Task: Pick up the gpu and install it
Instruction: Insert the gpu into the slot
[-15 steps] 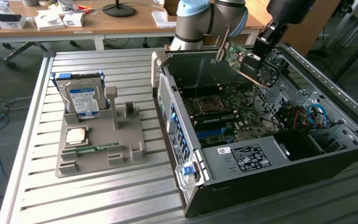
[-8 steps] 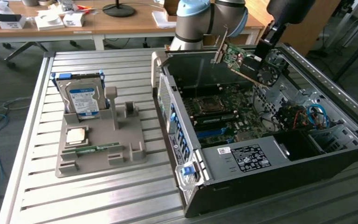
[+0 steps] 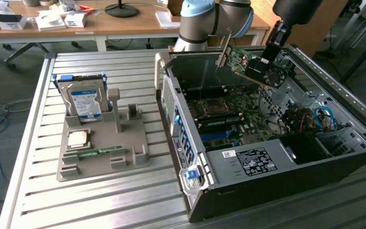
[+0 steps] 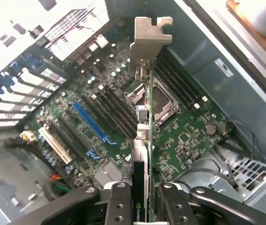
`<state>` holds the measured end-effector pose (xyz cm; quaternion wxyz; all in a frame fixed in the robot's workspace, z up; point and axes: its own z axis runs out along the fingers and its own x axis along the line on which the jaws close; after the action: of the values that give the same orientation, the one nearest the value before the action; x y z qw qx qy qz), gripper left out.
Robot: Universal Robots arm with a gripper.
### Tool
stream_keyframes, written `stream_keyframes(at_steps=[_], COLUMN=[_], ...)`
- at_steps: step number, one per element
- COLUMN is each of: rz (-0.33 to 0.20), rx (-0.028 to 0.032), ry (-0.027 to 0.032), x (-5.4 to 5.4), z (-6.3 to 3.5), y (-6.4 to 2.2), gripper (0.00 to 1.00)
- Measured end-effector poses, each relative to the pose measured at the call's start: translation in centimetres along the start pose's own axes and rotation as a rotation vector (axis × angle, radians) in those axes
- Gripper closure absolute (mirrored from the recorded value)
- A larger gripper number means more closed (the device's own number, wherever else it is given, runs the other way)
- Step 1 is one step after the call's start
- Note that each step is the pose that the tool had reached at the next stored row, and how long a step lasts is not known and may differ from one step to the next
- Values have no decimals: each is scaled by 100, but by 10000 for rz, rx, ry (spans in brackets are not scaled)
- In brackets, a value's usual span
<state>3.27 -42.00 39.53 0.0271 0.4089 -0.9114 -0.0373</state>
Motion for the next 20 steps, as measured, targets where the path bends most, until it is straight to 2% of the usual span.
stream_keyframes(at_steps=[20], rz=[-2660], rx=[53], ry=[238], x=[-1], z=[3], y=[1], gripper=[74])
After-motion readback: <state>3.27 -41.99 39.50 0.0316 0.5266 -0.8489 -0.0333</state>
